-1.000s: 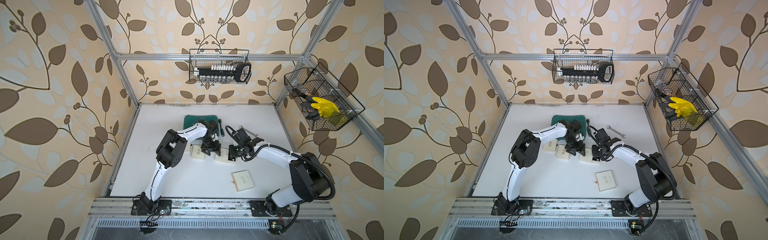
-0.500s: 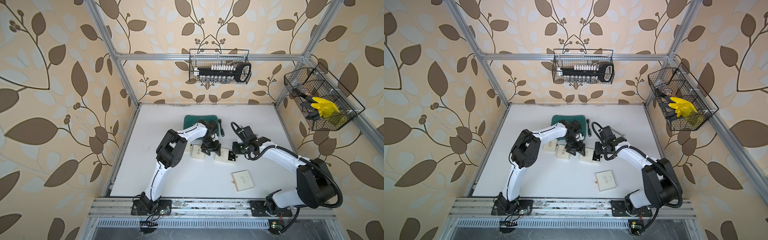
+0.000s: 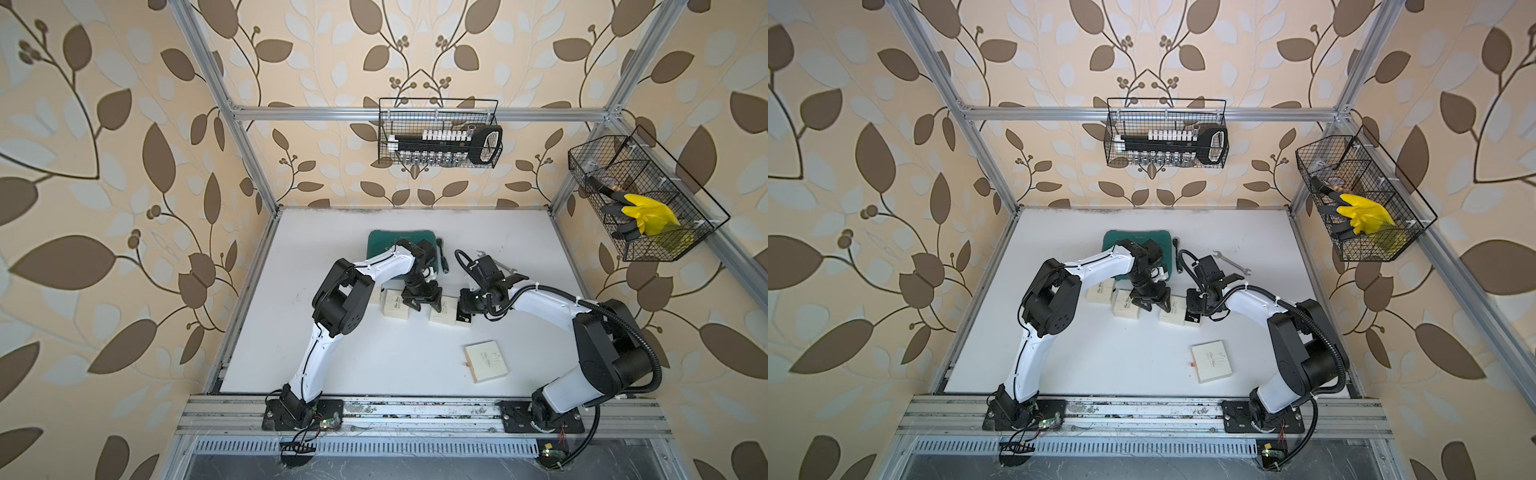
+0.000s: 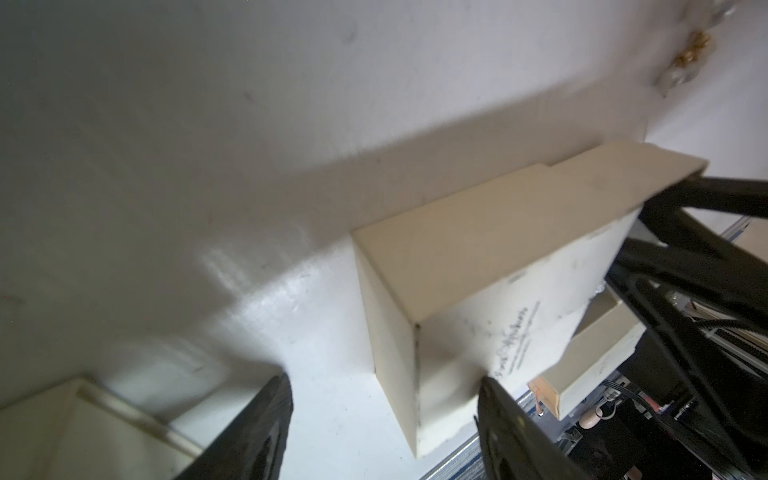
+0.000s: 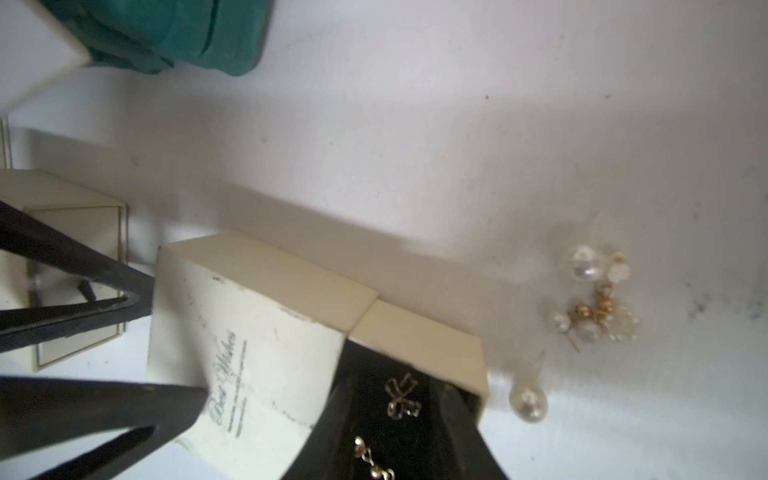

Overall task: Take out the earrings from the drawer-style jewelry box
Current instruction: Pick up the earring from the drawer, then place the earring at the center of the board.

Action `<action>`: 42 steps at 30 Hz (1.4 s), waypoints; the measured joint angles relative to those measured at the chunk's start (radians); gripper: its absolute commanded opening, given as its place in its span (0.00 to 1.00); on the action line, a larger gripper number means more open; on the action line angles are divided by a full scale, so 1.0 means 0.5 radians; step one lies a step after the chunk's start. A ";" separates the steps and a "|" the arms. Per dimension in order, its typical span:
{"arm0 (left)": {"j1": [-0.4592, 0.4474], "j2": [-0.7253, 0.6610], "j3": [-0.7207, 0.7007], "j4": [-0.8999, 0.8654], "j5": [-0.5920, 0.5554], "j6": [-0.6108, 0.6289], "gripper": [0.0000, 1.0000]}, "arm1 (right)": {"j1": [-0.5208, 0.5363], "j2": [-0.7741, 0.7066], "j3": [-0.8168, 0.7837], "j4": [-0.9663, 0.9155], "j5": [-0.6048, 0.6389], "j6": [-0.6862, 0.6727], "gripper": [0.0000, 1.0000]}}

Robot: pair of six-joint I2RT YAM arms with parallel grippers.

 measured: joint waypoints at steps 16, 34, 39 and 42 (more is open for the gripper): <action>0.000 0.000 0.000 -0.001 0.000 0.001 0.72 | 0.123 0.066 0.000 0.025 0.208 -0.016 0.15; 0.000 0.000 0.000 -0.001 0.000 0.002 0.72 | 0.021 -0.266 -0.013 -0.053 0.203 -0.015 0.01; 0.000 0.000 0.000 -0.001 0.000 0.002 0.72 | -0.157 -0.306 -0.031 -0.062 0.155 -0.011 0.01; 0.000 0.000 0.000 -0.001 0.000 0.003 0.72 | -0.234 -0.293 -0.056 -0.086 0.146 -0.001 0.02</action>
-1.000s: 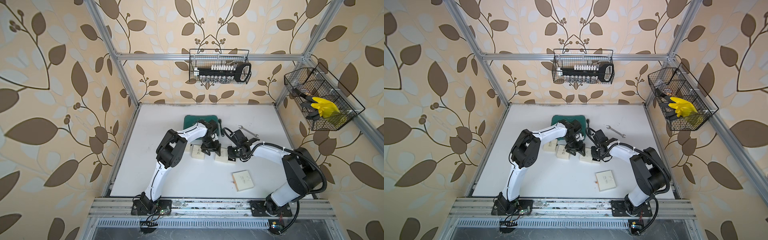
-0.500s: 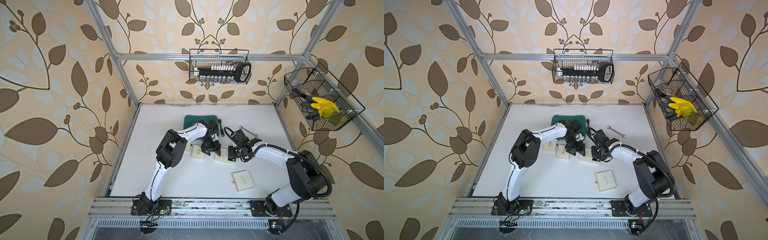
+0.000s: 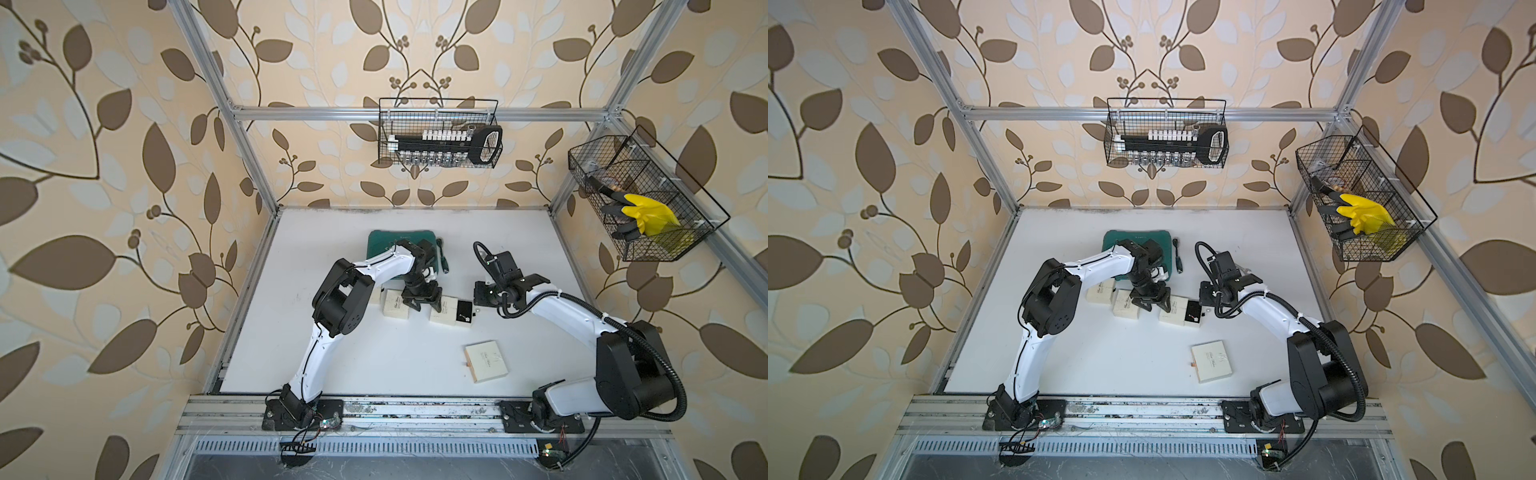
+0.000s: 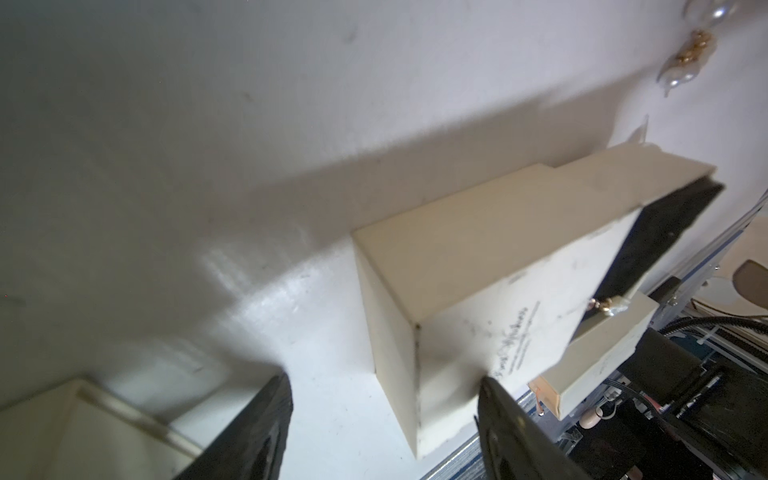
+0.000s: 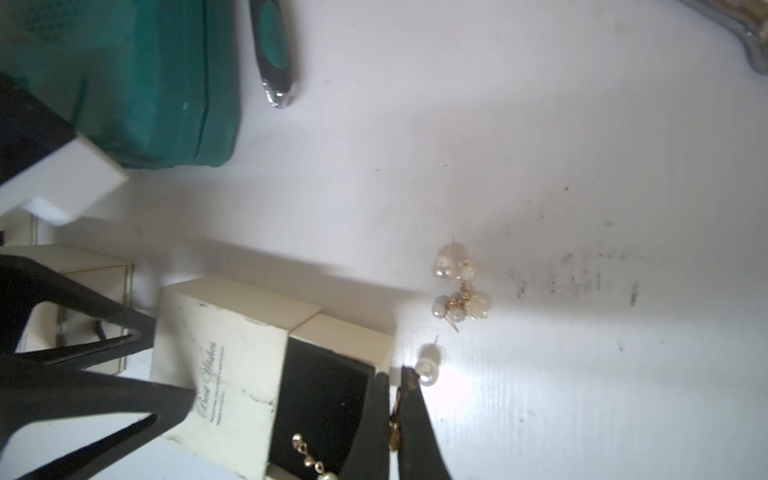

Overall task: Take out the earrings from the drawer-style jewelry box
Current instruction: Place the earring at the center of the board, then pick up the earring from the drawer.

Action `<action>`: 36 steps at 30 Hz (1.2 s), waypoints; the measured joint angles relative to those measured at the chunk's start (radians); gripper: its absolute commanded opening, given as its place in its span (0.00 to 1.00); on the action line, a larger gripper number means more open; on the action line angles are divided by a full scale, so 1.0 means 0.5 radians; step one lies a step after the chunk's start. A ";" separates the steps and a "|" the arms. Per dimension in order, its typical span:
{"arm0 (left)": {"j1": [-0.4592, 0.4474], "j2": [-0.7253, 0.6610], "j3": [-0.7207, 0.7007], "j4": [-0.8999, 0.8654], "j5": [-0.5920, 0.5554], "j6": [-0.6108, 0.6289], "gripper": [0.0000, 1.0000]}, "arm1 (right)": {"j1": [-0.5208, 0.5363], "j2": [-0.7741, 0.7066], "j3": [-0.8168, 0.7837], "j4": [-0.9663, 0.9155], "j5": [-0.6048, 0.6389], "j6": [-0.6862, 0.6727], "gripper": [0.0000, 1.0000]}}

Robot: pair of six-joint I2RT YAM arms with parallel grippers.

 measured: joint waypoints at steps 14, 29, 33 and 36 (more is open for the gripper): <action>-0.001 0.000 0.000 0.002 0.000 0.014 0.72 | -0.087 0.278 -0.043 -0.004 -0.014 0.027 0.25; -0.001 0.000 0.000 0.005 0.000 0.037 0.72 | 0.064 -0.155 -0.043 -0.077 -0.039 -0.020 0.29; -0.001 0.000 0.000 0.005 0.000 0.037 0.72 | 0.147 -0.209 -0.043 -0.113 -0.112 -0.060 0.29; -0.001 0.000 0.000 0.005 0.000 0.037 0.72 | 0.200 -0.198 -0.045 -0.124 -0.166 -0.077 0.30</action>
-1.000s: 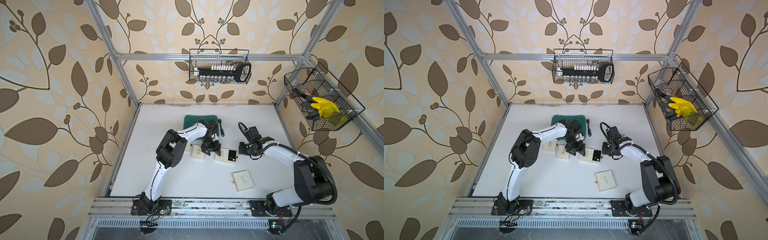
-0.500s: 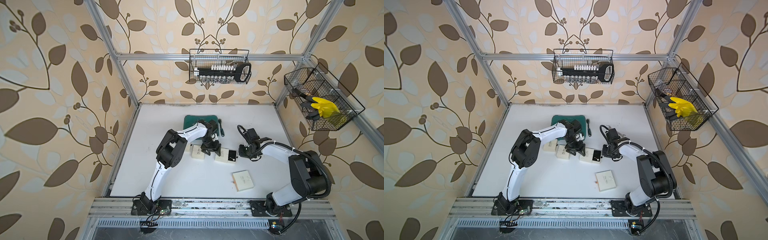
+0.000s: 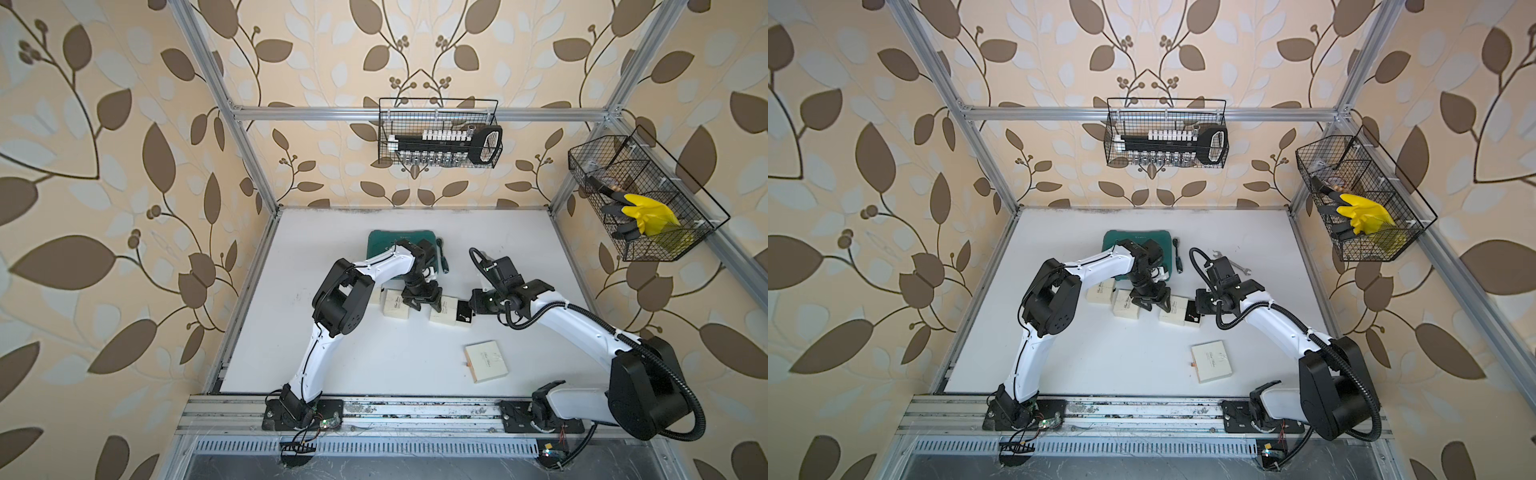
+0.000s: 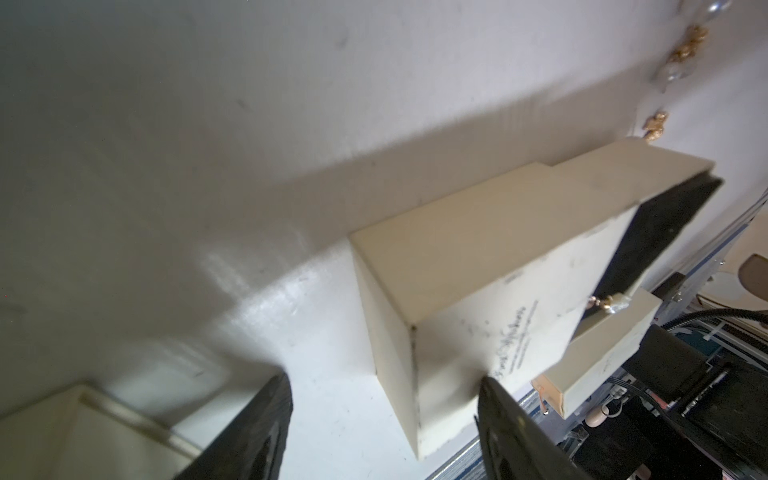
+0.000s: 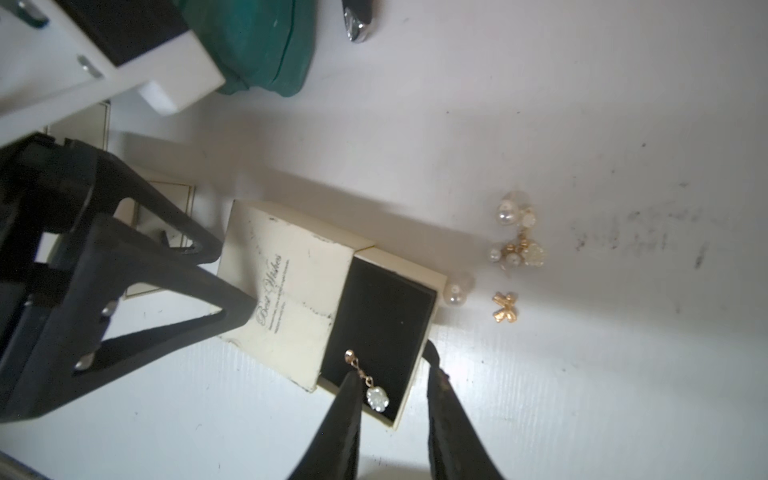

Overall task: Take out the earrings from the drawer-style jewelry box
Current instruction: Pick up the earring from the drawer.

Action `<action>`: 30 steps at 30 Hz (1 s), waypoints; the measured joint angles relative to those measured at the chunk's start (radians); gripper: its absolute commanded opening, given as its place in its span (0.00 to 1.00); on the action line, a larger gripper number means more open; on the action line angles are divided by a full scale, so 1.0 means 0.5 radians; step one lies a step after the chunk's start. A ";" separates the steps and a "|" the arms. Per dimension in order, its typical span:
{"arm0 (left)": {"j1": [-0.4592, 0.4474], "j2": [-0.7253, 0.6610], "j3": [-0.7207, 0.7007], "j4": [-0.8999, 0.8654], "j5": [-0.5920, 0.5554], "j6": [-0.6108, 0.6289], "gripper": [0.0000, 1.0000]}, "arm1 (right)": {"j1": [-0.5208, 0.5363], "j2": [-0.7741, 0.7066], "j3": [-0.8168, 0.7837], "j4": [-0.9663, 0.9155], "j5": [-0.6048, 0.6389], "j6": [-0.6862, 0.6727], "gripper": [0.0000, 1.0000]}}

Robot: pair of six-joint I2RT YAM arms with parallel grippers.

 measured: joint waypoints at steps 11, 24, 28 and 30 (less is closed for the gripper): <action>0.000 0.000 0.000 -0.001 0.000 0.000 0.72 | 0.116 0.246 -0.002 0.005 -0.049 -0.028 0.30; 0.000 0.000 0.000 -0.002 0.000 0.002 0.72 | 0.138 0.427 0.010 0.092 -0.011 -0.029 0.19; 0.000 0.000 0.000 -0.001 0.000 0.002 0.72 | 0.139 0.444 0.012 0.098 0.002 -0.031 0.09; 0.000 0.000 0.000 -0.001 0.000 0.002 0.72 | 0.139 0.444 0.013 0.097 0.004 -0.028 0.07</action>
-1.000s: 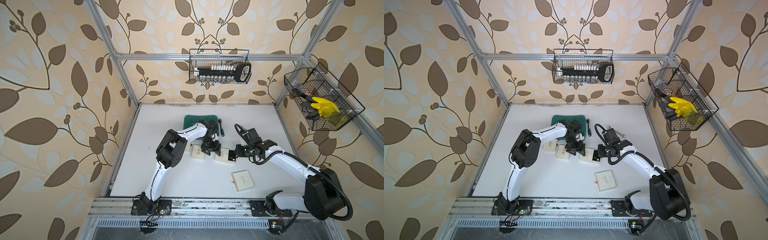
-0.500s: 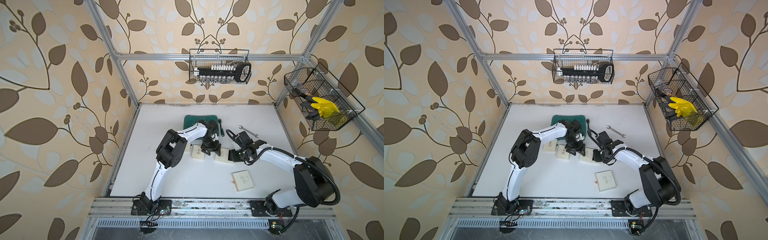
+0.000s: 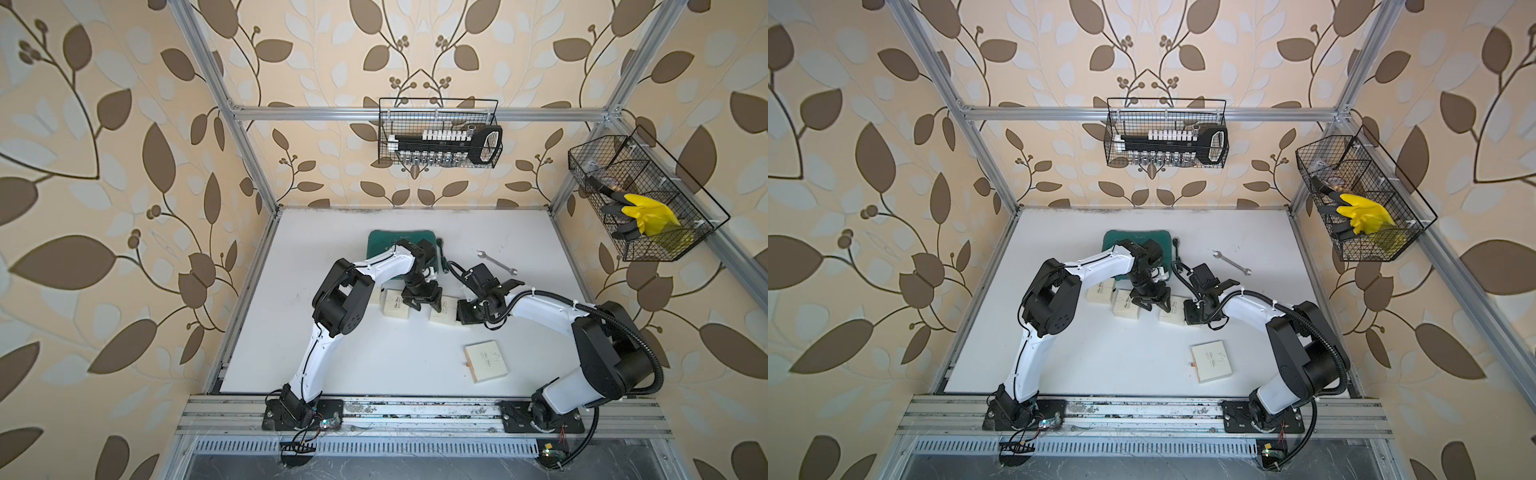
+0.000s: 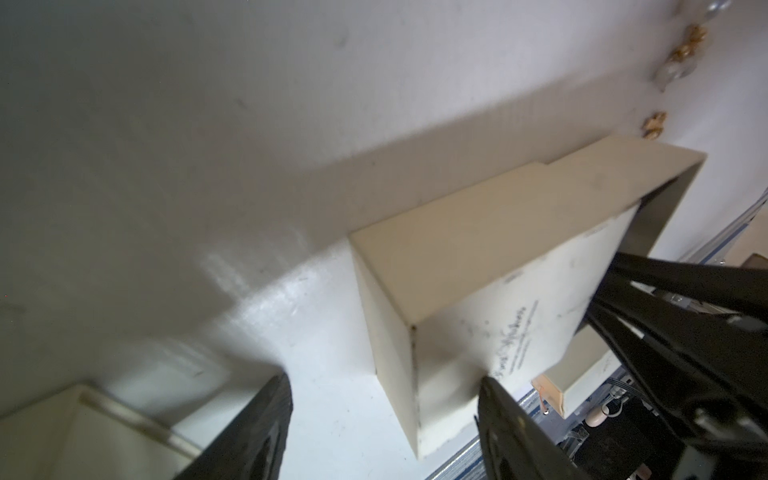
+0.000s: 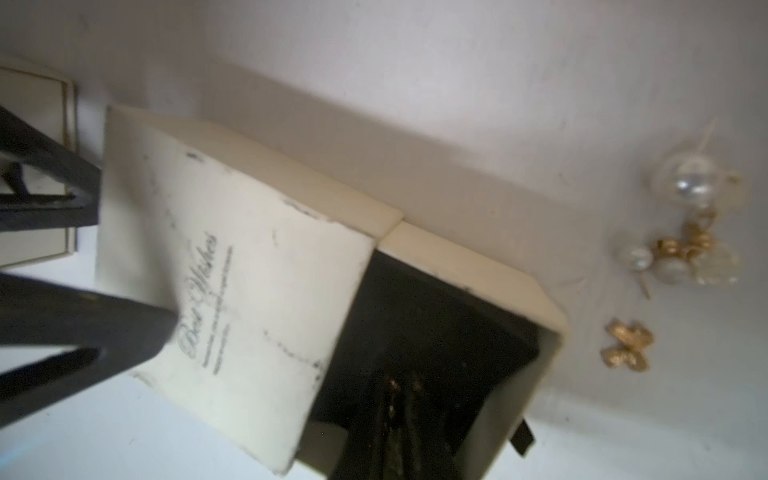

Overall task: Take out the earrings from the drawer-style jewelry box
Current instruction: Pick up the earring from the drawer.

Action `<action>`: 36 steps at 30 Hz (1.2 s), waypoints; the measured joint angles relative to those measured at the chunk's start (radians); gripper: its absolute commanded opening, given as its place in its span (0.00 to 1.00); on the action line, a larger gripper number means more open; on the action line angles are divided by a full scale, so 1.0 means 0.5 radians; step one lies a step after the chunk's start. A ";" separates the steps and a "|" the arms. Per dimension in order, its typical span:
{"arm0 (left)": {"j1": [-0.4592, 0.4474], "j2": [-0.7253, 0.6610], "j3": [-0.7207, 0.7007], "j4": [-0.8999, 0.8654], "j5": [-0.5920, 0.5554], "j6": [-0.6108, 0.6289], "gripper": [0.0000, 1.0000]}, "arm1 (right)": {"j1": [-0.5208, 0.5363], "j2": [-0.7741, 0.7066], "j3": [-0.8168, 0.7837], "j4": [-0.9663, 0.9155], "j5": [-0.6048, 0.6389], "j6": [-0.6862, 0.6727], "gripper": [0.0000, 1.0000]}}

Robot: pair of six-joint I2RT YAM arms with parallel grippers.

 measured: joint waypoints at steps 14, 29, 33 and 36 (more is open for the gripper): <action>0.000 0.000 0.000 -0.001 -0.001 0.002 0.72 | -0.018 -0.257 -0.001 -0.114 0.014 0.010 0.04; -0.001 0.000 0.001 -0.001 -0.001 0.005 0.72 | -0.325 -0.406 -0.001 -0.148 -0.121 0.057 0.05; -0.001 0.000 0.001 -0.001 -0.001 0.006 0.72 | -0.325 -0.349 -0.001 -0.111 -0.201 0.089 0.05; -0.001 0.000 0.001 0.001 0.001 0.007 0.74 | -0.324 -0.325 -0.005 -0.070 -0.254 0.106 0.05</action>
